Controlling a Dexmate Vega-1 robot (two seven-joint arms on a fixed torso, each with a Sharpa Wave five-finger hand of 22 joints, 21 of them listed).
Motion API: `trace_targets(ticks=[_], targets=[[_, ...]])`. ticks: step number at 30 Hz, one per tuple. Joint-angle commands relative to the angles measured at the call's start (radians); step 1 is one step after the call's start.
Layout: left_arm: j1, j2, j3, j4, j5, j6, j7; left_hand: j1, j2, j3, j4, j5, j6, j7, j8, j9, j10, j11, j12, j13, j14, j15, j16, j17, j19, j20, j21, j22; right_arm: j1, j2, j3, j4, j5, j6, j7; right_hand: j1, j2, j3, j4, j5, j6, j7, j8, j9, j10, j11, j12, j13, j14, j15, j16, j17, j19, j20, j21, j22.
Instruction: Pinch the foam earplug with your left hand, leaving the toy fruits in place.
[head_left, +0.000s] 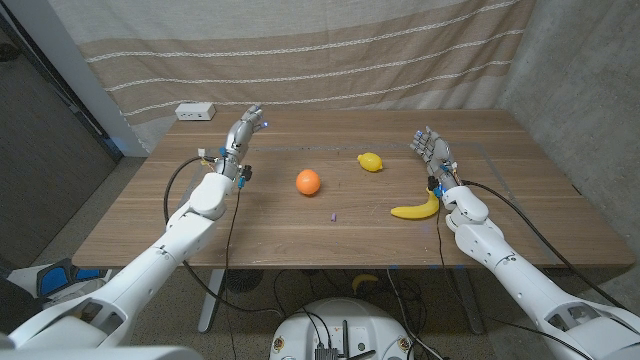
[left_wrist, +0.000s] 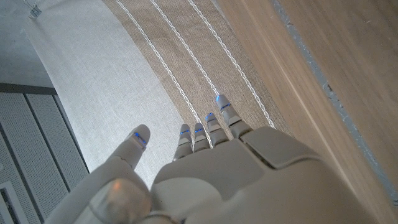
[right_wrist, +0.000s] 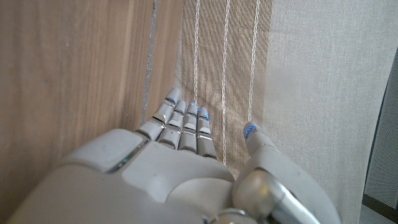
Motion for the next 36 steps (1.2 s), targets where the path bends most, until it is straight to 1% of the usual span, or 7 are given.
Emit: trace_targets(ticks=[1,4,11,27,30,33,36], targets=[[-0.007,0.043,0.019,-0.036,0.180,-0.025,0.055,0.009,0.008,0.002,-0.013,-0.004,0.014,-0.006,0.007,0.004,0.009,0.000,0.004,0.005,0.015,-0.006,0.007,0.002,0.009,0.002,-0.001,0.004,-0.001,0.006,-0.002,-0.004,-0.004,0.004,-0.010,0.016,0.001,0.002,-0.011,0.008,0.015,0.000,0.009,0.005,0.013,0.003,0.008,0.002,0.013,-0.001,0.006,-0.001,0.016,0.001,-0.002,0.002],[-0.008,0.052,0.022,-0.045,0.211,-0.030,0.061,0.009,0.005,0.002,-0.018,-0.005,0.019,-0.007,0.007,0.005,0.013,0.001,0.004,0.005,0.017,-0.007,0.006,0.002,0.009,0.002,-0.002,0.004,0.000,0.008,-0.003,-0.002,-0.006,0.007,-0.013,0.017,0.001,0.002,-0.015,0.009,0.017,0.004,0.009,0.005,0.018,0.006,0.009,0.001,0.014,-0.003,0.006,-0.001,0.017,0.002,-0.005,0.002],[-0.010,0.075,0.030,-0.067,0.293,-0.040,0.077,0.010,0.002,0.002,-0.026,-0.006,0.028,-0.008,0.007,0.005,0.022,-0.003,0.005,0.005,0.023,-0.009,0.004,0.001,0.012,0.002,-0.005,0.004,0.000,0.012,-0.004,-0.001,-0.009,0.014,-0.013,0.017,0.002,0.002,-0.021,0.010,0.021,0.004,0.010,0.005,0.023,0.005,0.010,0.000,0.016,-0.003,0.008,-0.002,0.020,0.003,-0.009,0.003],[-0.008,0.108,0.042,-0.107,0.404,-0.059,0.084,0.011,-0.005,0.001,-0.041,-0.008,0.044,-0.013,0.007,0.005,0.039,-0.005,0.006,0.006,0.029,-0.015,0.000,0.002,0.013,0.003,-0.010,0.004,-0.005,0.016,-0.004,-0.007,-0.019,0.030,-0.026,0.016,0.005,0.001,-0.034,0.013,0.030,0.006,0.010,0.006,0.028,0.007,0.010,-0.003,0.019,-0.003,0.010,-0.004,0.026,0.004,-0.018,0.003],[-0.008,0.115,0.045,-0.118,0.436,-0.063,0.092,0.011,-0.006,0.001,-0.045,-0.008,0.050,-0.016,0.008,0.005,0.043,-0.006,0.007,0.006,0.030,-0.015,-0.002,0.002,0.013,0.003,-0.012,0.004,-0.008,0.016,-0.004,-0.009,-0.023,0.033,-0.030,0.017,0.005,0.001,-0.037,0.014,0.031,0.006,0.010,0.006,0.029,0.007,0.010,-0.003,0.019,-0.003,0.010,-0.004,0.027,0.004,-0.020,0.003],[-0.011,0.125,0.050,-0.128,0.499,-0.062,0.113,0.011,-0.007,0.001,-0.048,-0.008,0.055,-0.016,0.008,0.006,0.048,-0.007,0.007,0.006,0.031,-0.017,-0.002,0.002,0.013,0.003,-0.013,0.005,-0.011,0.017,-0.003,-0.012,-0.022,0.036,-0.034,0.017,0.006,0.001,-0.040,0.014,0.032,0.006,0.009,0.006,0.030,0.008,0.010,-0.004,0.020,-0.003,0.010,-0.004,0.028,0.004,-0.022,0.003],[-0.014,0.129,0.056,-0.131,0.507,-0.066,0.103,0.010,-0.007,0.001,-0.050,-0.009,0.060,-0.021,0.008,0.006,0.055,-0.010,0.009,0.006,0.033,-0.021,-0.003,0.002,0.013,0.004,-0.015,0.005,-0.012,0.018,-0.003,-0.011,-0.023,0.038,-0.034,0.017,0.006,0.001,-0.042,0.015,0.033,0.006,0.009,0.006,0.030,0.008,0.009,-0.004,0.021,-0.002,0.010,-0.005,0.029,0.004,-0.024,0.003]])
